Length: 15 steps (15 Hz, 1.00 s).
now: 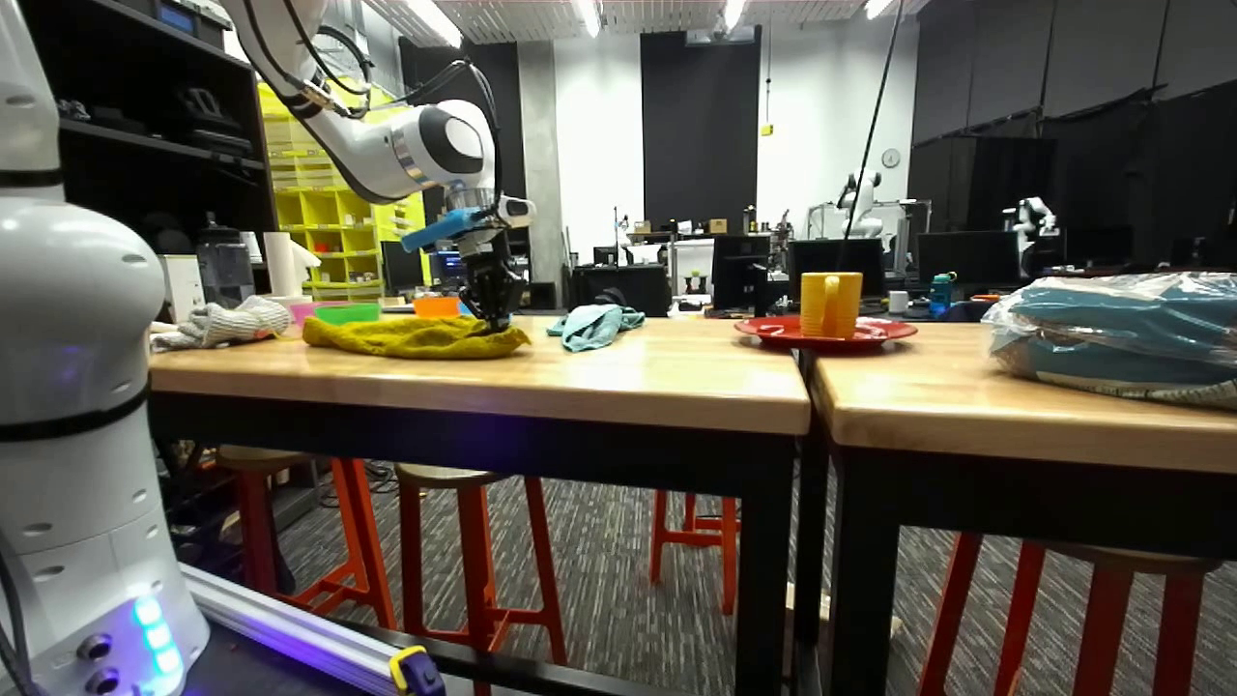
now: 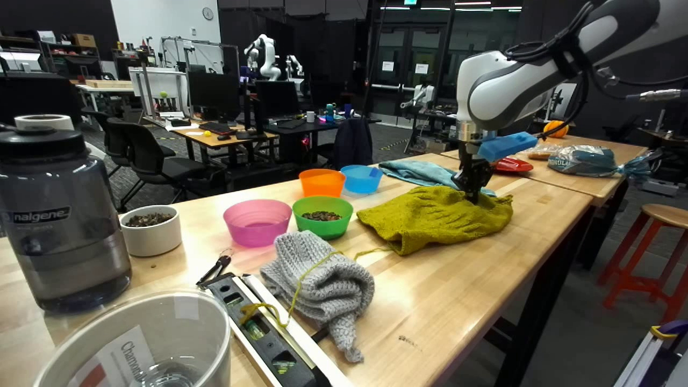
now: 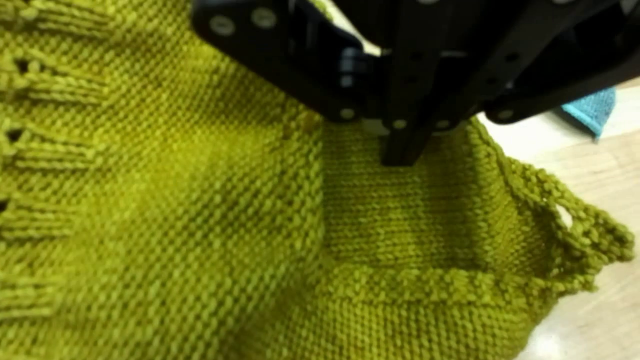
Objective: Unfold the yellow cloth and move it to the left.
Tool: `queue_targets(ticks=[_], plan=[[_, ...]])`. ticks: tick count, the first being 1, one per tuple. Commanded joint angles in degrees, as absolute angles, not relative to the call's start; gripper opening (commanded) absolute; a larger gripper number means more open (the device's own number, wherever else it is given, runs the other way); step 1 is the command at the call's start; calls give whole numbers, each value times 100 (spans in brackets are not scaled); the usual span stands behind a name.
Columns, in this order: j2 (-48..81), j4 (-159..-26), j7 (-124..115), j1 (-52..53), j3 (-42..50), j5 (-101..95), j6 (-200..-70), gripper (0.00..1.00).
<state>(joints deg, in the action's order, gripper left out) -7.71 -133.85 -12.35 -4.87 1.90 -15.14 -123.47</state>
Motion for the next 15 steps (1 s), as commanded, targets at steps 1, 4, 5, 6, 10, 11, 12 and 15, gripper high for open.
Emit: queue_targets(ticks=[1, 4, 5, 6, 10, 11, 12, 15], plan=[[-619, -13116, -1455, -509, 199, -1628, -12343, 0], [-541, -12965, -1535, -501, 215, -1606, -12326, 0], [-501, -12917, -1563, -505, 228, -1590, -12325, 0], [-470, -12877, -1615, -513, 238, -1611, -12328, 0], [-298, -12694, -1794, -509, 282, -1632, -12333, 0], [-249, -12648, -1859, -510, 293, -1665, -12320, 0], [-206, -12604, -1921, -511, 306, -1692, -12307, 0], [-67, -12466, -2171, -509, 350, -1847, -12230, 0]])
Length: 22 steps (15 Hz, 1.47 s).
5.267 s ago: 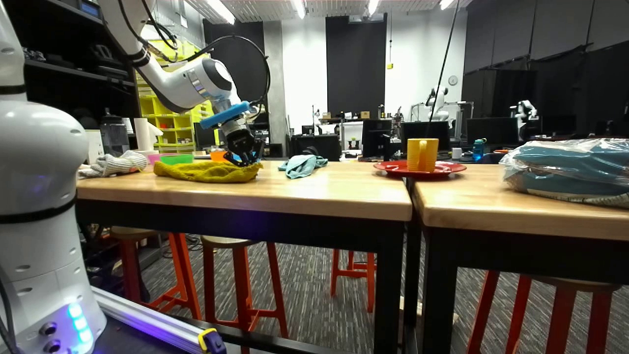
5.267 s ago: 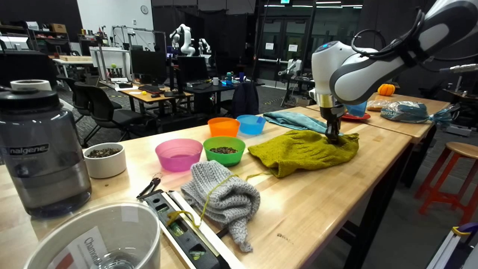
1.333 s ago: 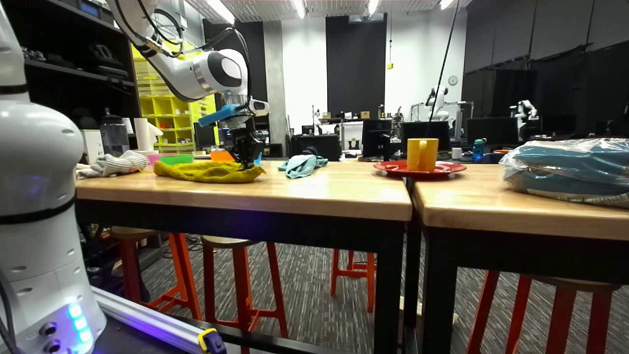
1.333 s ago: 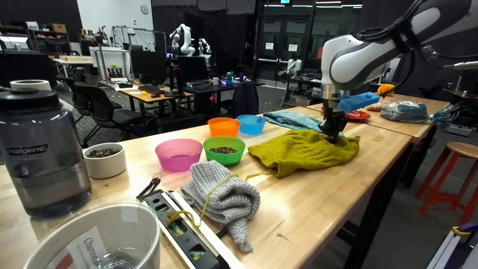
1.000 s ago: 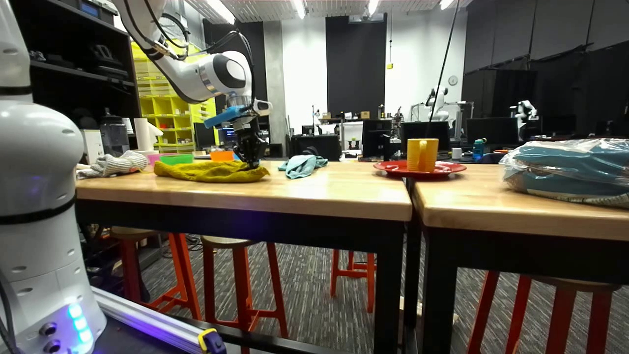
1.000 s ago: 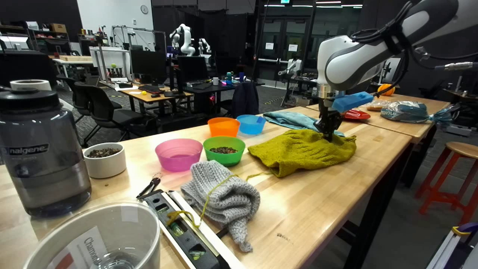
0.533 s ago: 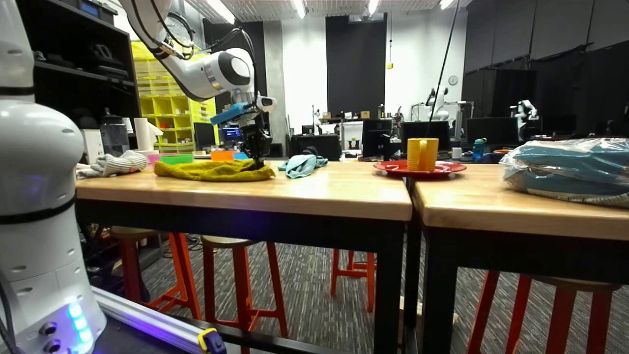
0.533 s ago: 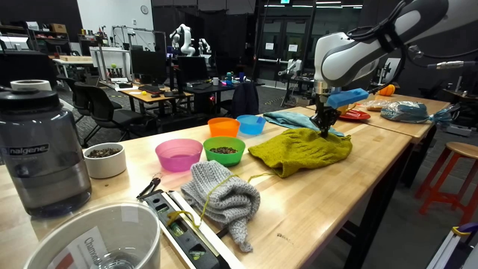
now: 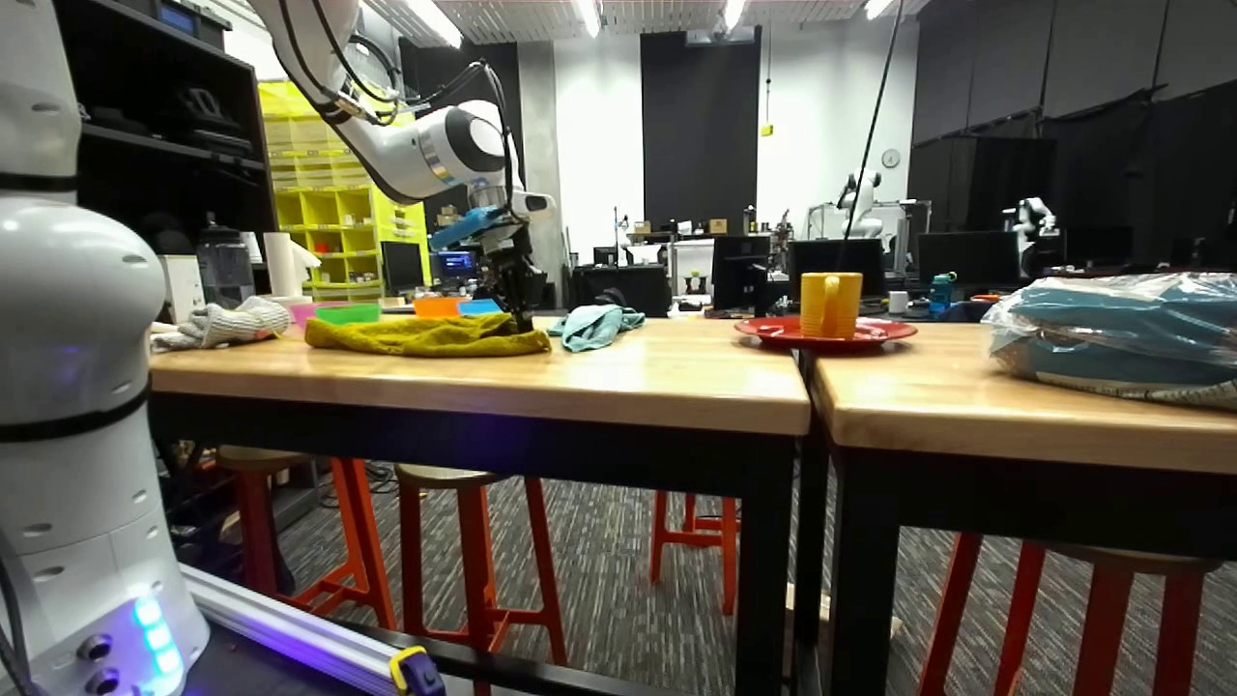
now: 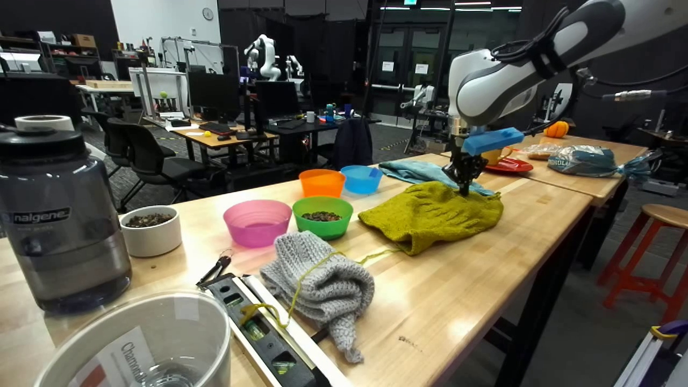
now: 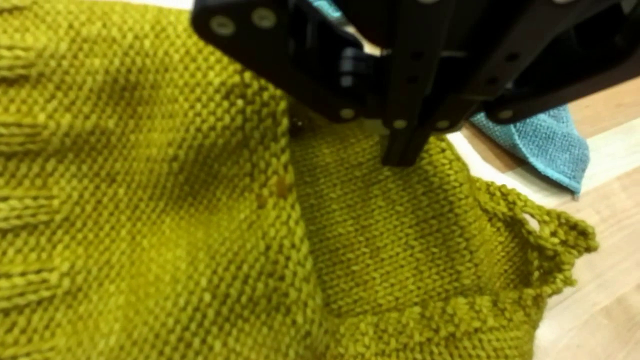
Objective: Unfold the yellow cloth and move it to the left.
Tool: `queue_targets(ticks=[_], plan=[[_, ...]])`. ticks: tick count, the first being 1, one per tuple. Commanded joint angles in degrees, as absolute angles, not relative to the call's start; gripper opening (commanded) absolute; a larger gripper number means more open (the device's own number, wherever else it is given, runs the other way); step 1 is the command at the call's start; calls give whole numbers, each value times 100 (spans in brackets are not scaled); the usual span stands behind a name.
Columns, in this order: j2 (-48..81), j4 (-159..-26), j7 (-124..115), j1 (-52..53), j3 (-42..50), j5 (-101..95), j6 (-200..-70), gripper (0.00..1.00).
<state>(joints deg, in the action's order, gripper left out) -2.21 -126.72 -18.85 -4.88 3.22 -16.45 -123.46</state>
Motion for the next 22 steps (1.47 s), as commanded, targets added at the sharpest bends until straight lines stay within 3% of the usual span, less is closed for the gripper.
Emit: queue_targets(ticks=[1, 22], plan=[[-26, -12428, -2246, -504, 366, -1889, -12196, 0], [-834, -12639, -2356, -438, 390, -2091, -12247, 0]])
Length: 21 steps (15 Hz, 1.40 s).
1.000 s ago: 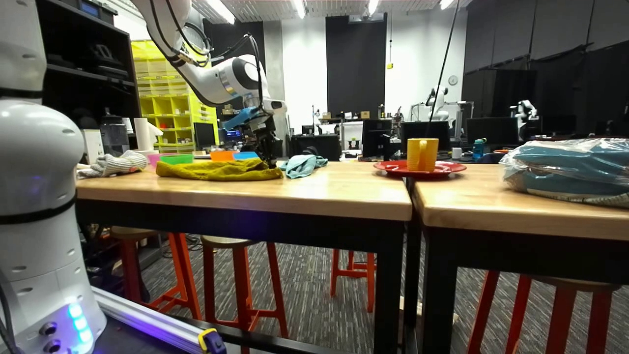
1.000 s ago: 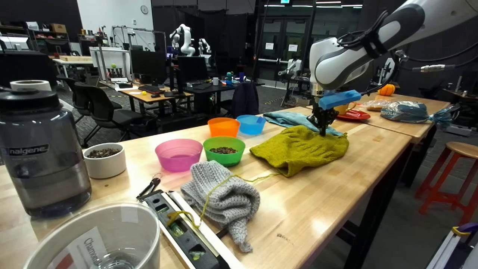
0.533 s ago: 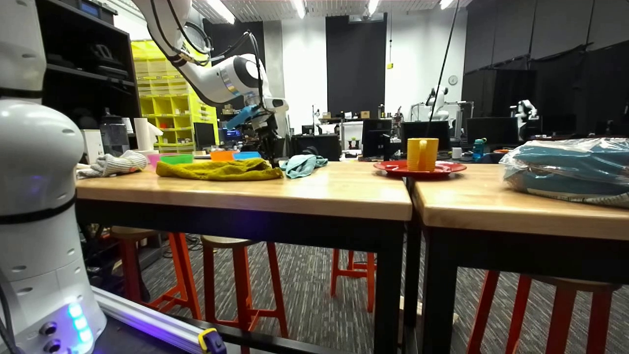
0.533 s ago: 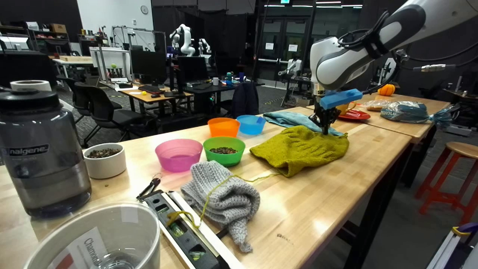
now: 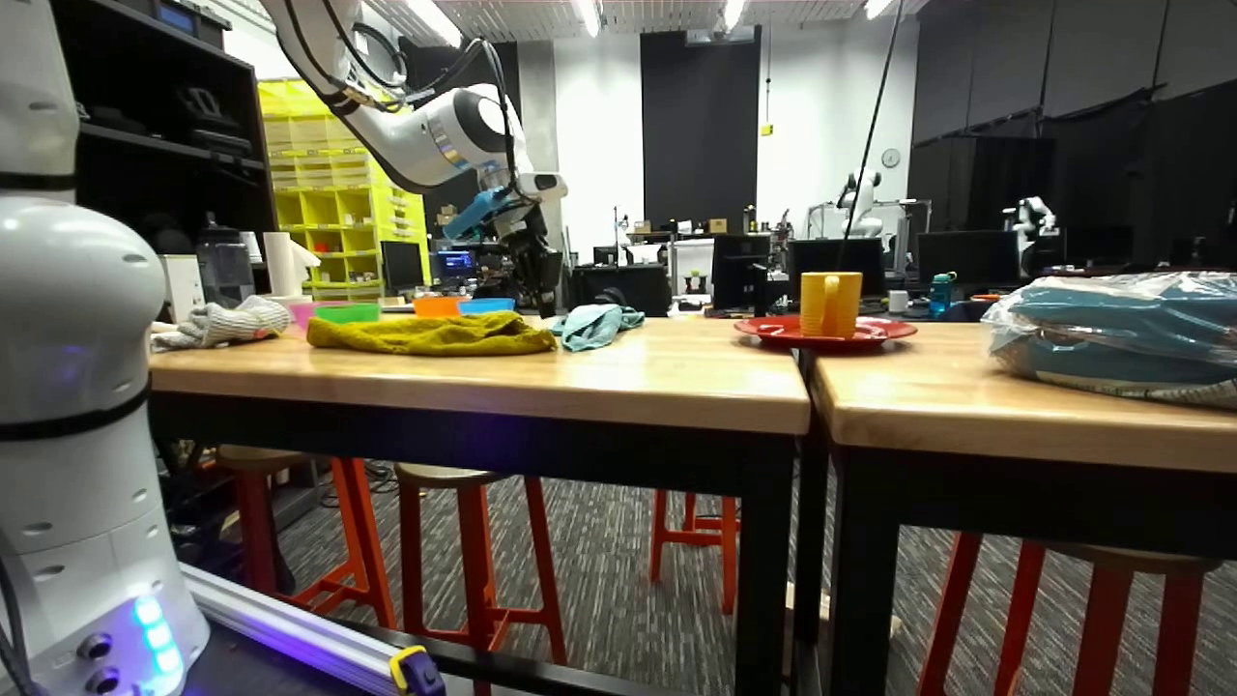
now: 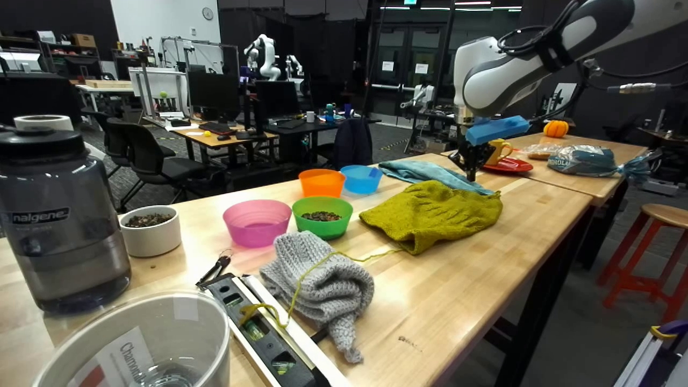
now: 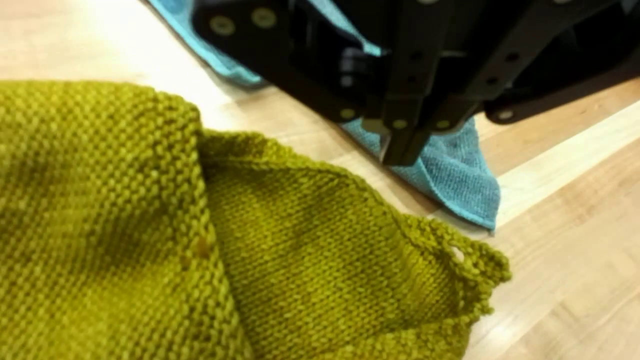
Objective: Unfold the yellow cloth and move it to the left.
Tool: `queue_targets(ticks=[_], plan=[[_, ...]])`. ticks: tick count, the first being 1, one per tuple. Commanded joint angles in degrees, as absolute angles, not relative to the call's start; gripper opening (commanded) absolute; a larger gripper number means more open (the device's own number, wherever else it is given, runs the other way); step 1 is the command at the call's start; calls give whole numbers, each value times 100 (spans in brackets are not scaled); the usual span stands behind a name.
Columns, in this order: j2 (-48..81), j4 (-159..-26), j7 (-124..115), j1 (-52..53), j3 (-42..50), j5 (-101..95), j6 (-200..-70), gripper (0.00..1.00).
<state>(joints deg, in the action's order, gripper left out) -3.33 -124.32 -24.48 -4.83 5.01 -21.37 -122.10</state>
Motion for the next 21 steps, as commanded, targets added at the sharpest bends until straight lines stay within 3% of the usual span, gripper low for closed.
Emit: queue_targets(ticks=[1, 9, 21], plan=[[-928, -12654, -2288, -412, 337, -2024, -12259, 0], [-1095, -12634, -1058, 223, -224, -694, -12446, 0], [-1095, -12864, -343, 916, -811, 731, -11676, 0]])
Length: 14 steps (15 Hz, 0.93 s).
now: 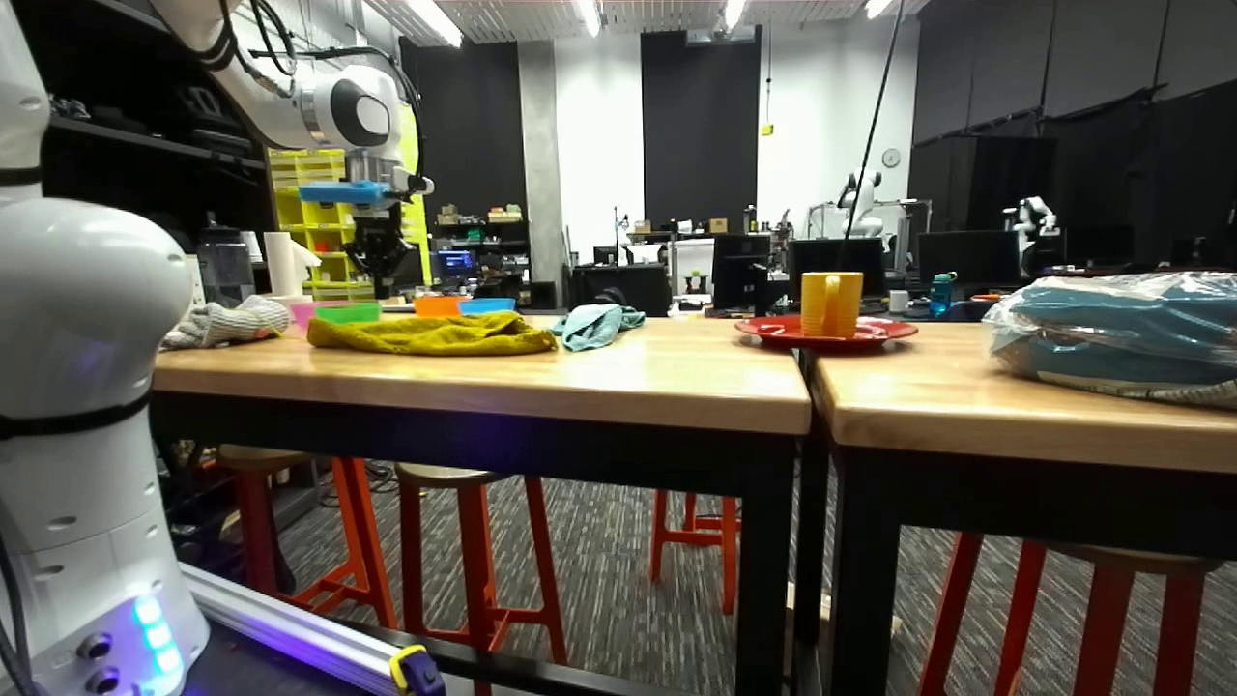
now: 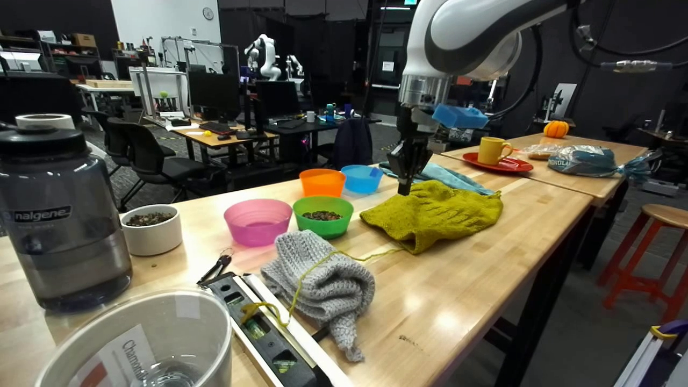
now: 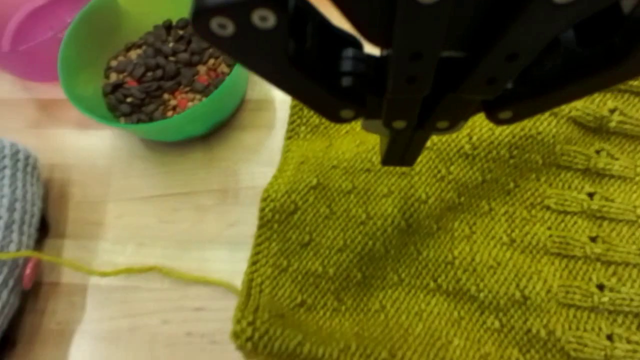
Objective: Unfold the yellow cloth and move it to the left.
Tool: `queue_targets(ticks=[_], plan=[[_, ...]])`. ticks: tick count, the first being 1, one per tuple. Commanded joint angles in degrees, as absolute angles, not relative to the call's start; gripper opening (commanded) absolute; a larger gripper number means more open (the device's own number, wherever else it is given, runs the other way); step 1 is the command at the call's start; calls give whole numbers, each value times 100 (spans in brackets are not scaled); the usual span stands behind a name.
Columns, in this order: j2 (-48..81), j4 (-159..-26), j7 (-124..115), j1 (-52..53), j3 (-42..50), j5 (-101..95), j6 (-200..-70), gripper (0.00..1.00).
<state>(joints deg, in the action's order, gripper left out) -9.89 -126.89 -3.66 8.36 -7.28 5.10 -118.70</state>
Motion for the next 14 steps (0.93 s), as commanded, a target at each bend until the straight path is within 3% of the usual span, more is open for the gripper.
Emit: queue_targets(ticks=[1, 14], plan=[[-1103, -12911, -359, 945, -845, 803, -11633, 0], [-1058, -13385, -1021, 1125, -1194, 1093, -11379, 0]])
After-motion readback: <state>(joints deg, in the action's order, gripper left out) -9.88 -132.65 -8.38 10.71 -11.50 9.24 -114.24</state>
